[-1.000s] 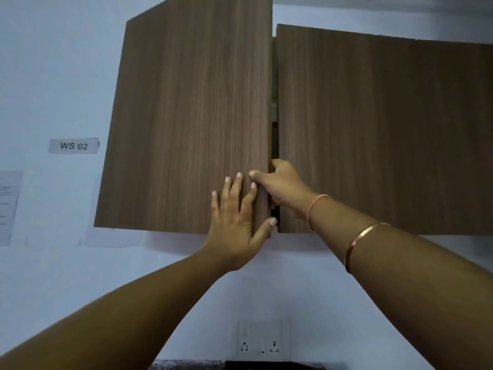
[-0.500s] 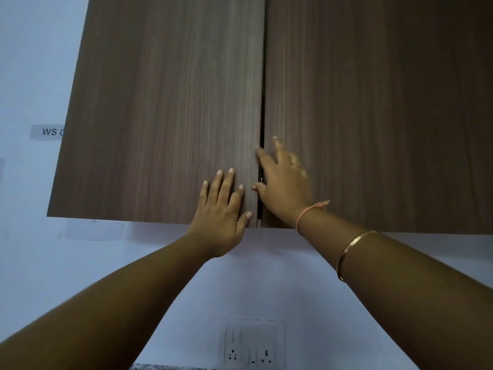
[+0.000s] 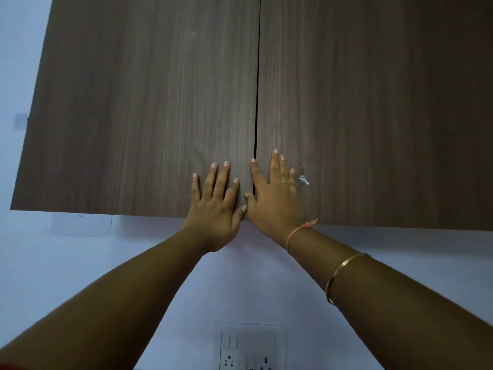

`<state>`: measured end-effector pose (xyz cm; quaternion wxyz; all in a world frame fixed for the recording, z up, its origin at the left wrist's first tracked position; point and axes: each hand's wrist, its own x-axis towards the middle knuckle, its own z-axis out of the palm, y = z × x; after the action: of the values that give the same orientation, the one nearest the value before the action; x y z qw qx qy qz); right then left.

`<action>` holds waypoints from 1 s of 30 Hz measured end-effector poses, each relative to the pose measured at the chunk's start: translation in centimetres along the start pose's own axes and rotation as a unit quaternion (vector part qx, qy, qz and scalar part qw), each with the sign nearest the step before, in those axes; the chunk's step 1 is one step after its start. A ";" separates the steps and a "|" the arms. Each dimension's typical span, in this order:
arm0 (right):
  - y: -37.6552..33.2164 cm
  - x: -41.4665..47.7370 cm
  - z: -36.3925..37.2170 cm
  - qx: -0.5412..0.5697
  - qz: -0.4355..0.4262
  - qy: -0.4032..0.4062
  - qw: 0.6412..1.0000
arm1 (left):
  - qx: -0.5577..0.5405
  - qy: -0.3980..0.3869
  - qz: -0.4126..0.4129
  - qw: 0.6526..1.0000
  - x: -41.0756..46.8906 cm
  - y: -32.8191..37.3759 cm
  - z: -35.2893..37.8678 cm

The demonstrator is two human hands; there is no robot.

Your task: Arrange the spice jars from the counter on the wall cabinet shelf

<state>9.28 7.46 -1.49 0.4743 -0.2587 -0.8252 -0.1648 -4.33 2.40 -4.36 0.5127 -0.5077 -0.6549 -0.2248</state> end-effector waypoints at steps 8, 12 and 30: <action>0.2 0.1 1.7 -0.029 -0.014 0.043 0.999 | 0.014 0.059 0.032 0.998 0.0 -0.6 1.1; 0.1 0.2 1.5 -0.035 -0.007 0.029 0.999 | 0.012 0.015 0.018 1.000 0.0 -0.3 0.3; -0.8 1.6 -6.9 0.095 0.037 -0.097 0.990 | -0.027 -0.107 0.019 0.994 2.7 0.1 -8.7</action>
<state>12.98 3.71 3.32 0.4200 -0.2580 -0.8690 -0.0422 -0.31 -3.50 1.28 0.4301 -0.5551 -0.6894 -0.1774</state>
